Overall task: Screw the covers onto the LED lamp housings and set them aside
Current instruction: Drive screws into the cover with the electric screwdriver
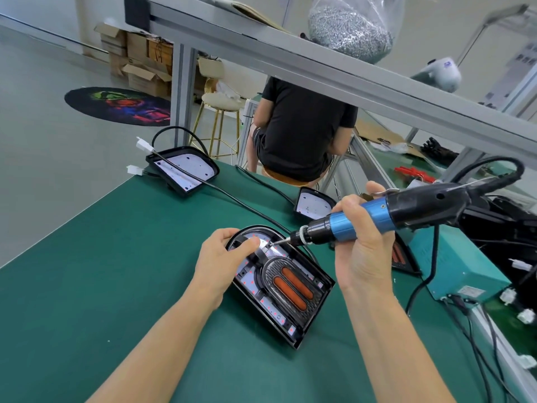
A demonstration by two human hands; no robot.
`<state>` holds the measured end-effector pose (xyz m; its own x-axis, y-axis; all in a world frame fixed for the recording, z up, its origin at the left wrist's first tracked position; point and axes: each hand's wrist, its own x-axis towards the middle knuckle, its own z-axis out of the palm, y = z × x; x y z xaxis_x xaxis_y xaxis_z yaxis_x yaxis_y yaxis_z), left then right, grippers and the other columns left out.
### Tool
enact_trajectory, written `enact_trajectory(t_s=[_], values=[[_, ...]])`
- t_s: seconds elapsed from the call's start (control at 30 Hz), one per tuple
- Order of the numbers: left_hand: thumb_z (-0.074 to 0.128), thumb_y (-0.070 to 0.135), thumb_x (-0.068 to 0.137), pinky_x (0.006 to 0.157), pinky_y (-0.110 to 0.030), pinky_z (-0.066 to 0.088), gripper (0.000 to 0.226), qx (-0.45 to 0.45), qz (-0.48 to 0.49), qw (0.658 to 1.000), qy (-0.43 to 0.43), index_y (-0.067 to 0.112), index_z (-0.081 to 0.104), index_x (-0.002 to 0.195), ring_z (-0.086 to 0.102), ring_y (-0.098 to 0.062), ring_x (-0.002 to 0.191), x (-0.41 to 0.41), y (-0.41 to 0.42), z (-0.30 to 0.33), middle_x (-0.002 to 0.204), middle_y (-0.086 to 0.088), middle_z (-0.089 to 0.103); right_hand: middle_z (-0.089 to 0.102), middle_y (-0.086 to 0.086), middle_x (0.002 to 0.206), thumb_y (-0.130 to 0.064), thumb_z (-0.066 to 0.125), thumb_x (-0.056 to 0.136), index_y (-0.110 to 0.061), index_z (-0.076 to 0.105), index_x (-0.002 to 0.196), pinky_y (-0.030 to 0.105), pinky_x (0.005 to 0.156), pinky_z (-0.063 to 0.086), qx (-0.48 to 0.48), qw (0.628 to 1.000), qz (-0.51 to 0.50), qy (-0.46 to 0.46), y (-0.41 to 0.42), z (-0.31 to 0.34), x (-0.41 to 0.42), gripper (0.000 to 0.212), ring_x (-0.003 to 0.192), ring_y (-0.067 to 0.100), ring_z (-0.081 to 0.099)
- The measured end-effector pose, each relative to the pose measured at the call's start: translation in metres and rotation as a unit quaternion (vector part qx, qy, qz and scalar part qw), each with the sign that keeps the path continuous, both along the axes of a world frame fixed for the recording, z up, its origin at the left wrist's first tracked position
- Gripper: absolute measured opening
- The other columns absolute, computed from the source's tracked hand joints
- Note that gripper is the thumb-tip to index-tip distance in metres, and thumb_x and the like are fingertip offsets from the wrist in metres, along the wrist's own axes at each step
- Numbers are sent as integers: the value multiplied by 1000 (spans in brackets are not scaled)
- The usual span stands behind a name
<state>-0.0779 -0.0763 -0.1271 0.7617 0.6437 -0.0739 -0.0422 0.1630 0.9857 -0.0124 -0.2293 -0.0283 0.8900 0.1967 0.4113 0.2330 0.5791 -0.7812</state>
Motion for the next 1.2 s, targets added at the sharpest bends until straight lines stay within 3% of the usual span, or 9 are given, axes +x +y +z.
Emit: enact_trajectory(t_s=[0.17,0.27,0.37,0.47,0.57,1.07,1.2], values=[[78,24,76,79,-26,48,25,9,8,1000,-14,29,58,92,63,-13,95,-1,-2,1,99,5,68,56,-5,71,-1,65,77,-24,52,108,27,81,50,-3,1000,7,-9,2,-2,1,40,79,17,53],[77,23,77,69,-16,43,26,20,13,999,-22,32,56,90,62,-2,87,-2,-5,2,97,9,67,56,-5,72,0,65,78,-25,54,106,25,78,51,-14,1000,18,-21,5,-2,1,39,73,12,58],[77,23,77,67,-13,42,26,24,13,999,-30,32,57,92,61,6,80,-4,-5,0,96,11,66,56,-4,73,-2,67,77,-26,55,104,28,80,49,-29,999,23,-34,6,-2,2,38,74,12,59],[77,25,78,71,-12,46,28,21,-1,999,-50,26,60,99,63,0,84,-4,-6,-1,98,8,68,56,-3,73,-1,66,77,-27,56,103,30,79,48,-41,997,25,-56,6,0,3,38,73,13,57],[76,24,78,81,-17,47,29,29,-10,998,-58,23,60,103,63,-6,93,-4,-6,-2,102,6,68,56,-5,71,-1,65,76,-25,54,104,29,78,46,-44,996,28,-66,10,1,3,38,73,13,55],[79,17,75,92,-40,52,30,-42,5,997,-66,19,62,99,66,-24,95,-2,-4,-5,98,-2,71,53,-1,74,-1,67,74,-29,59,98,23,76,49,-60,994,77,-53,5,-1,12,38,76,13,55],[78,17,76,87,-33,51,30,-42,5,997,-66,21,61,100,65,-21,95,-1,-6,-6,100,-1,70,54,0,74,-12,73,68,-32,62,96,23,77,47,-69,992,87,-57,7,0,16,37,77,14,54]])
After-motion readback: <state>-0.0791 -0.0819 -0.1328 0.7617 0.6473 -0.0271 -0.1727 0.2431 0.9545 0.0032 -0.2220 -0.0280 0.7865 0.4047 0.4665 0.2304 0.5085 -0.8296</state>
